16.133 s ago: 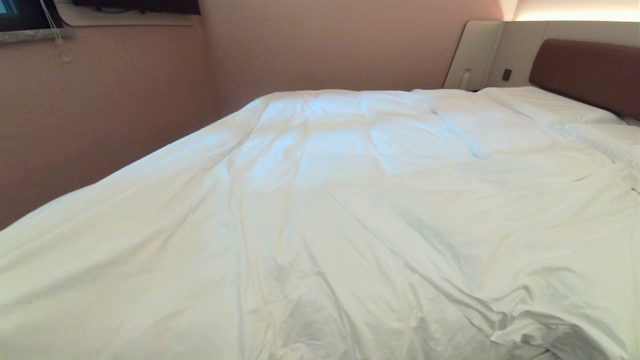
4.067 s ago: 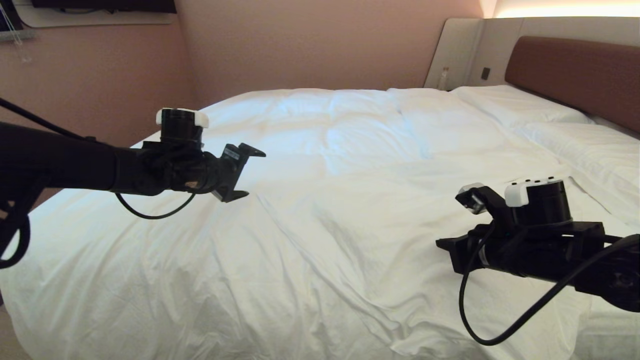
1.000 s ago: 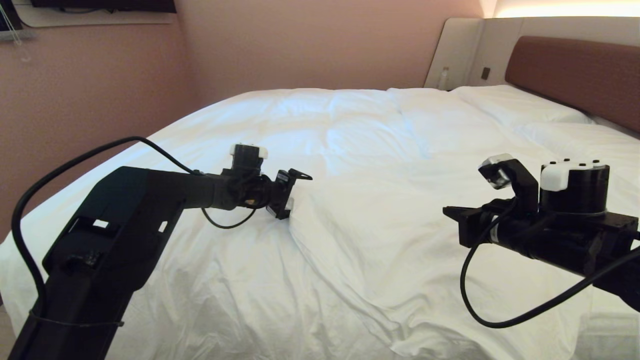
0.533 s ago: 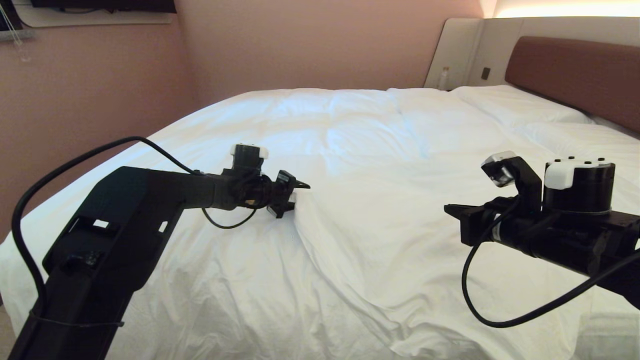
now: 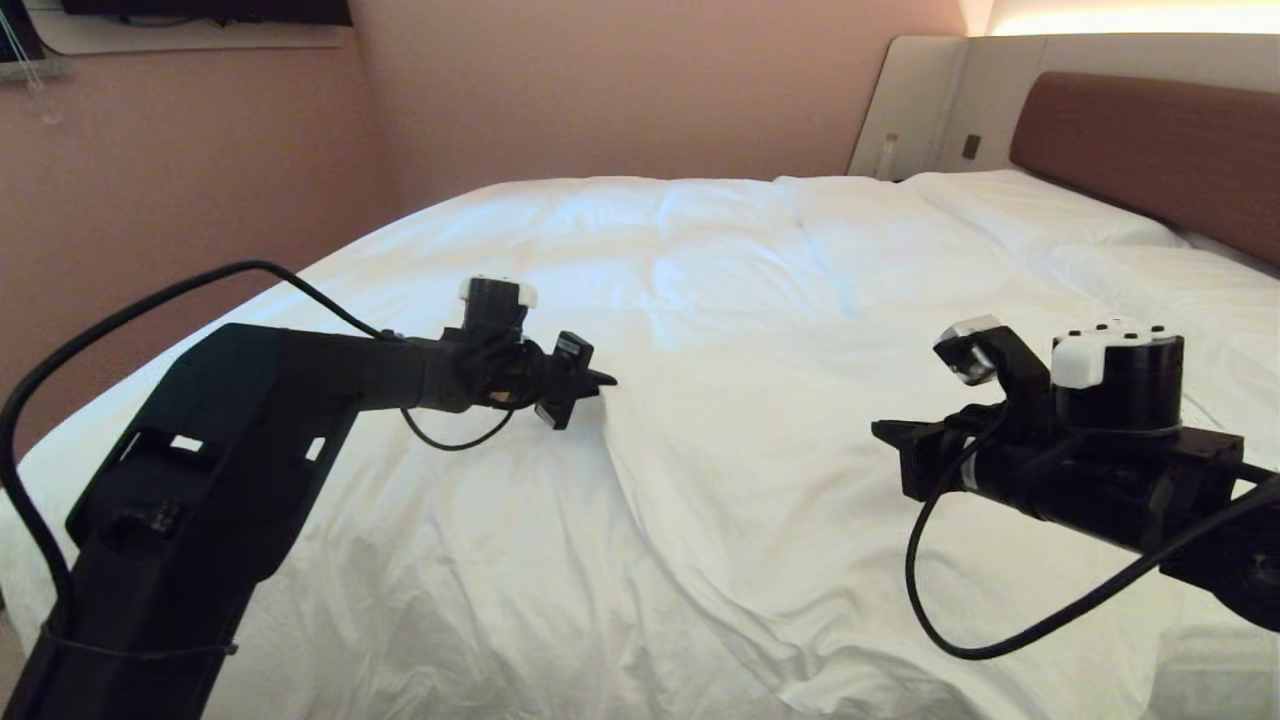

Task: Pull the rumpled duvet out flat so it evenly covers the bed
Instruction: Flatten the corners of the folded blanket

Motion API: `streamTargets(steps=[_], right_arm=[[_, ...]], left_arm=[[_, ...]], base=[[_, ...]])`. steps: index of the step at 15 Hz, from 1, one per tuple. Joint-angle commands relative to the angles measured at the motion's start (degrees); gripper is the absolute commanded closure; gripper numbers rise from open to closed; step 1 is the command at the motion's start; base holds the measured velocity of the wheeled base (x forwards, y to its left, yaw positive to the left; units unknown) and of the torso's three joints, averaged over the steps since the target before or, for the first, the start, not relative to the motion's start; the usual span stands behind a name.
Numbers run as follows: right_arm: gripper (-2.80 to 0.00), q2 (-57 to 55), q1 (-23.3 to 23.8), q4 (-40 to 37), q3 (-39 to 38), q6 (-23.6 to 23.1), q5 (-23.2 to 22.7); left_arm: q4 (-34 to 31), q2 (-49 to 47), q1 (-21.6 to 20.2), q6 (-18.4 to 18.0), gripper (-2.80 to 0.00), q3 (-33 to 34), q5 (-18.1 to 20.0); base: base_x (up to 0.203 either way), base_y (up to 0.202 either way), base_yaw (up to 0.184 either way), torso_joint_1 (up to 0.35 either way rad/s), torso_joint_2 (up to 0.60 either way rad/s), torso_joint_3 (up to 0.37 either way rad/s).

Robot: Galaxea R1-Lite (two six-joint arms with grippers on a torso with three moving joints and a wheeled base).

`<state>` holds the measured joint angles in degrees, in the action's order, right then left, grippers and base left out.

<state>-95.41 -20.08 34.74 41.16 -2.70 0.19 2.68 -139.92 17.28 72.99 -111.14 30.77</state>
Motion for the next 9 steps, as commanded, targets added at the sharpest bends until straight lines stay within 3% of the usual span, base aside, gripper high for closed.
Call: streamTargets(steps=[1, 5, 9], right_arm=[[0.0, -2.0, -1.3, 0.3, -0.1, 0.0, 2.0], [0.0, -0.6, -6.5, 0.2, -2.1, 0.1, 2.0], [0.0, 0.4, -11.9, 0.1, -4.8, 0.9, 2.0]], left_arm=[[0.1, 3.9, 0.3, 0.4, 0.0, 0.3, 0.2], [-0.7, 12.7, 2.3, 0.2, 0.0, 0.8, 0.2], [-2.0, 15.3, 2.6, 0.1, 0.0, 1.0, 0.2]], base=[[0.0, 0.0, 0.0, 0.0, 0.0, 0.0], [0.0, 0.0, 0.0, 0.0, 0.0, 0.0], [0.0, 0.0, 0.0, 0.0, 0.0, 0.0]])
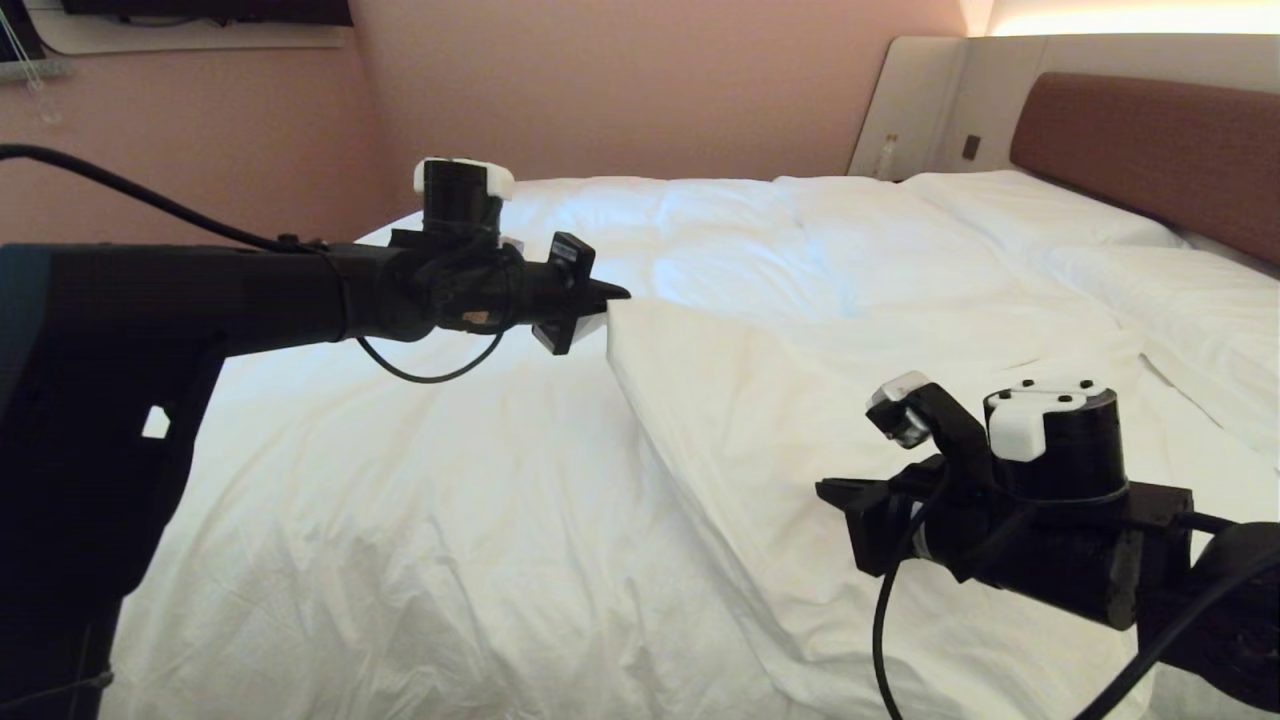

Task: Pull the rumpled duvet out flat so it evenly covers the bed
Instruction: Flatten the corners of the folded blanket

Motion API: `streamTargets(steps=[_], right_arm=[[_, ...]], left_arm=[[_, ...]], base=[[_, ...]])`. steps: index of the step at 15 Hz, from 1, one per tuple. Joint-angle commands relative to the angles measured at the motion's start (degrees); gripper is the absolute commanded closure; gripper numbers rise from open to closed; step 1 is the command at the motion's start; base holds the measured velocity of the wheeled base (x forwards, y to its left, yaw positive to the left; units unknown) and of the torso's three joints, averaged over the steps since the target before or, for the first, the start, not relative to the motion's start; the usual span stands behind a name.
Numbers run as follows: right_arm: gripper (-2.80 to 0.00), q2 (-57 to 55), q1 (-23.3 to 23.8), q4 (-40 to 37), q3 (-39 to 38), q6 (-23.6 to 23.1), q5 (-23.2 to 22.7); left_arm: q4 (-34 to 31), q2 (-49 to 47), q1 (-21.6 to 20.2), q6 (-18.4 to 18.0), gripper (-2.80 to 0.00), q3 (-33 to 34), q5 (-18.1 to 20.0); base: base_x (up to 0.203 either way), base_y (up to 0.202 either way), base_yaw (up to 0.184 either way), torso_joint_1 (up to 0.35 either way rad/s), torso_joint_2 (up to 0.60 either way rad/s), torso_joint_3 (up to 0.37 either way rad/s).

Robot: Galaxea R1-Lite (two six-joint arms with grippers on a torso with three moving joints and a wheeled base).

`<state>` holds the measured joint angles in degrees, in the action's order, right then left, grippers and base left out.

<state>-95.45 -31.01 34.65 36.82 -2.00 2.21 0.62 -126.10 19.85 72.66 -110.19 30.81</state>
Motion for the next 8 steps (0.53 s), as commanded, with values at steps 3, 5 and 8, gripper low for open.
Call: streamTargets(steps=[3, 5, 8], right_arm=[[-2.8, 4.1, -4.3, -0.3, -2.8, 1.9, 0.1], [-2.8, 5.8, -6.2, -1.8, -3.9, 2.1, 0.1], [-2.8, 10.4, -11.6, -6.4, -4.6, 2.7, 0.2]], left_arm=[[0.1, 3.4, 0.0, 0.2, 0.0, 0.7, 0.1], [0.1, 4.6, 0.3, 0.2, 0.0, 1.0, 0.1], [0.1, 6.9, 2.0, 0.2, 0.0, 1.5, 0.1]], base=[[0.0, 0.0, 0.0, 0.0, 0.0, 0.0], [0.0, 0.0, 0.0, 0.0, 0.0, 0.0], [0.0, 0.0, 0.0, 0.0, 0.0, 0.0]])
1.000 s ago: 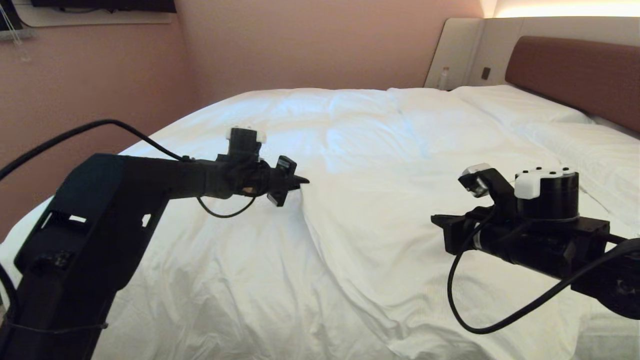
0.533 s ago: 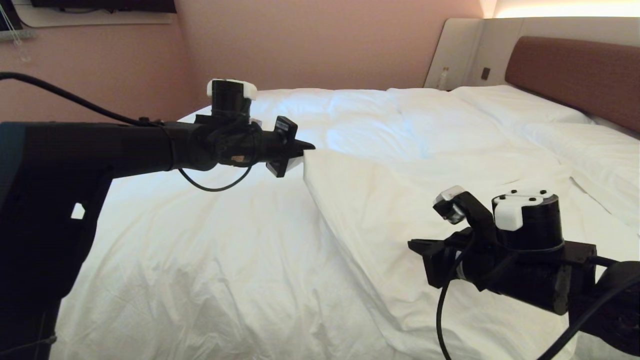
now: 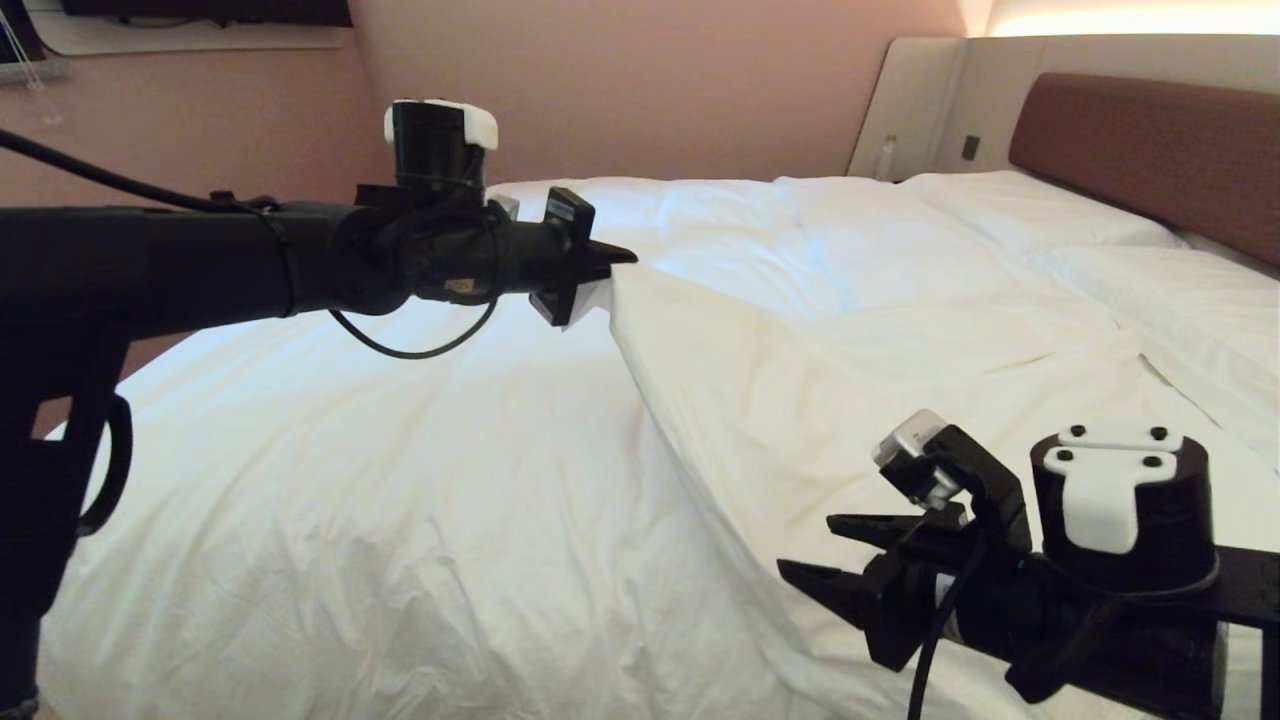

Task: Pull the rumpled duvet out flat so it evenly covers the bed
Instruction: Flatten the corners of the folded blanket

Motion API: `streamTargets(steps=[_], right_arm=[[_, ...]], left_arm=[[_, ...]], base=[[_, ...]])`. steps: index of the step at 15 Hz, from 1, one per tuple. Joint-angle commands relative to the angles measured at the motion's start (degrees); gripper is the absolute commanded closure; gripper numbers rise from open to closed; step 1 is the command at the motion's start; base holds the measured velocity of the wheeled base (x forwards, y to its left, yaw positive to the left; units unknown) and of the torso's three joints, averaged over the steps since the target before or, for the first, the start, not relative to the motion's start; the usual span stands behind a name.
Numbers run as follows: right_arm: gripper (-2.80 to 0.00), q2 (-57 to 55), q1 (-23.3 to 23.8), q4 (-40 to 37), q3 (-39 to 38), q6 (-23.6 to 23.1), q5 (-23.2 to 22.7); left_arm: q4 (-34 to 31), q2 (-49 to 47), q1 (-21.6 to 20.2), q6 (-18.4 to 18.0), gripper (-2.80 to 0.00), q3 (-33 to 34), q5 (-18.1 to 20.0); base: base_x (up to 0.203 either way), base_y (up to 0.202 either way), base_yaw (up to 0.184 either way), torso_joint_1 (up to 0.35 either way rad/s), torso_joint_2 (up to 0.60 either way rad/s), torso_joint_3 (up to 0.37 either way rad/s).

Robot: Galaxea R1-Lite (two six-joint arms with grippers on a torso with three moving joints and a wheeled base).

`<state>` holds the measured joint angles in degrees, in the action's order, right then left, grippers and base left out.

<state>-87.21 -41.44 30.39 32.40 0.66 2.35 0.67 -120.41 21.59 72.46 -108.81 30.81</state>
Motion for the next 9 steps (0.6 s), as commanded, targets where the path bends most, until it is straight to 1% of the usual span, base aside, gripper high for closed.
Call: streamTargets(steps=[1, 5, 9], right_arm=[[-2.8, 2.1, -1.5, -2.7, -0.1, 0.0, 0.0], [-2.8, -1.5, -1.8, -2.6, 0.1, -1.4, 0.2], [-2.8, -5.8, -2.1, -1.4, 0.3, -3.1, 1.4]], left_arm=[[0.0, 1.6, 0.5, 0.4, 0.0, 0.1, 0.1], [0.0, 2.6, 0.6, 0.4, 0.0, -0.1, 0.1], [0.1, 4.1, 0.6, 0.4, 0.0, -0.3, 0.4]], base=[[0.0, 0.0, 0.0, 0.0, 0.0, 0.0], [0.0, 0.0, 0.0, 0.0, 0.0, 0.0], [0.0, 0.0, 0.0, 0.0, 0.0, 0.0]])
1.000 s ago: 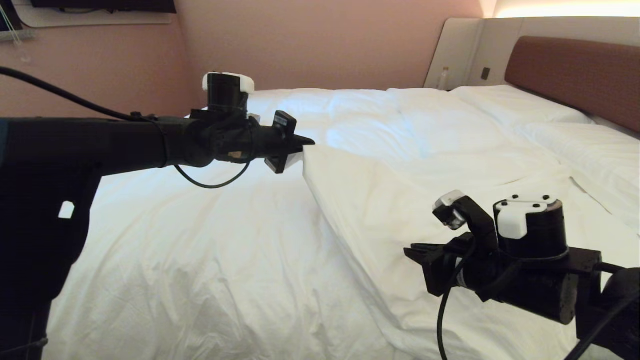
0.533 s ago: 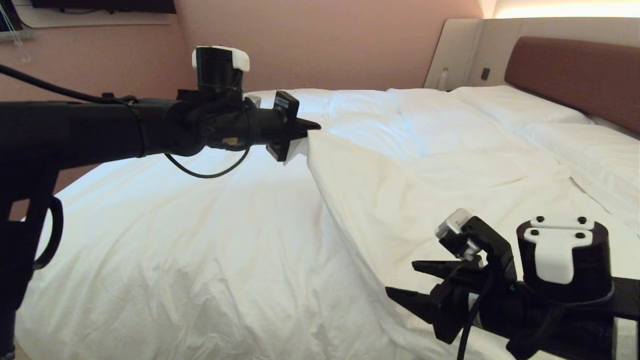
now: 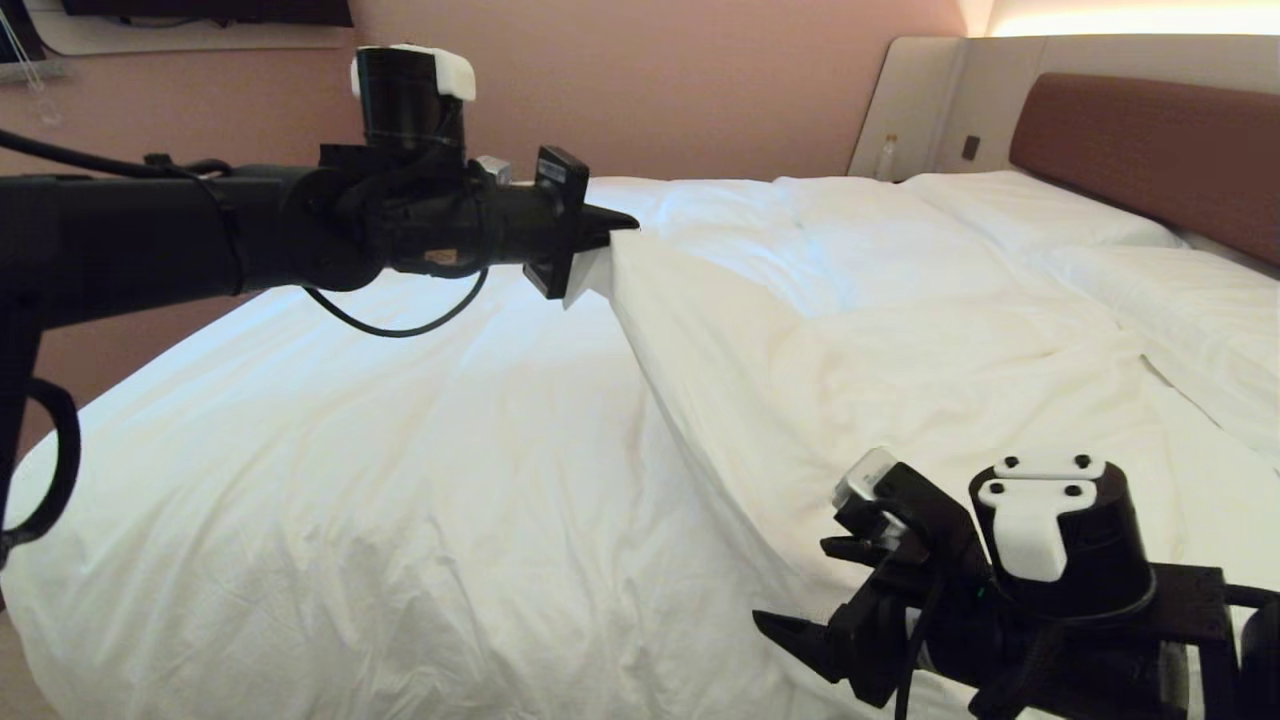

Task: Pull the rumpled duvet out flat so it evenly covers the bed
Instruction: Flatten the corners of the folded blanket

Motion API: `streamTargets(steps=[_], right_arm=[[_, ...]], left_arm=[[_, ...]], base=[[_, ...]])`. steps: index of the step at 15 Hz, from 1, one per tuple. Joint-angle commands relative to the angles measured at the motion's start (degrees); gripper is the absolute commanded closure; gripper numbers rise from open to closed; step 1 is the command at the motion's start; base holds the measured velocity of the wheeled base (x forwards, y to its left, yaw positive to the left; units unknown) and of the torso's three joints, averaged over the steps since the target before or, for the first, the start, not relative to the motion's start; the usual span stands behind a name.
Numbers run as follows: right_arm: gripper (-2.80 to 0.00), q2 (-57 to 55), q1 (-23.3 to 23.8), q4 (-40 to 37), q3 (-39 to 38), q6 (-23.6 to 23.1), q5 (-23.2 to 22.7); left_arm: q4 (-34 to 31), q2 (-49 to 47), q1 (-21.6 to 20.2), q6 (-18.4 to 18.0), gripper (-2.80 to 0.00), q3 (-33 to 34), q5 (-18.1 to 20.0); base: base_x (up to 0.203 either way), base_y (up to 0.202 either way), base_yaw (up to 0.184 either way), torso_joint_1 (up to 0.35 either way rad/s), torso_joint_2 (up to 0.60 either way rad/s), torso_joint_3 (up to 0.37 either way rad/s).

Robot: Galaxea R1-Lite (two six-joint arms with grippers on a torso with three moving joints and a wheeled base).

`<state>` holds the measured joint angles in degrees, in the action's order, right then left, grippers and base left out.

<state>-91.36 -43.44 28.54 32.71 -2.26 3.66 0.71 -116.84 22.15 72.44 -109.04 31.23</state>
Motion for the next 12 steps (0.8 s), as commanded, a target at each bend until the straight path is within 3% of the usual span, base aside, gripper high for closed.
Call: streamTargets(steps=[1, 8, 12], right_arm=[[-2.8, -3.2, -0.6, 2.0, 0.0, -0.2, 0.1], [-2.8, -8.7, -2.4, 6.0, 2.0, -0.2, 4.3], [-2.8, -9.9, -2.6, 6.9, 2.9, -1.0, 11.5]], left_arm=[[0.1, 1.4, 0.0, 0.4, 0.0, -0.1, 0.7], [0.0, 4.7, 1.2, 0.8, 0.0, 0.4, 1.2], [-0.3, 6.7, 1.5, 1.0, 0.0, 1.9, 1.7]], base=[[0.0, 0.0, 0.0, 0.0, 0.0, 0.0], [0.0, 0.0, 0.0, 0.0, 0.0, 0.0], [0.0, 0.0, 0.0, 0.0, 0.0, 0.0]])
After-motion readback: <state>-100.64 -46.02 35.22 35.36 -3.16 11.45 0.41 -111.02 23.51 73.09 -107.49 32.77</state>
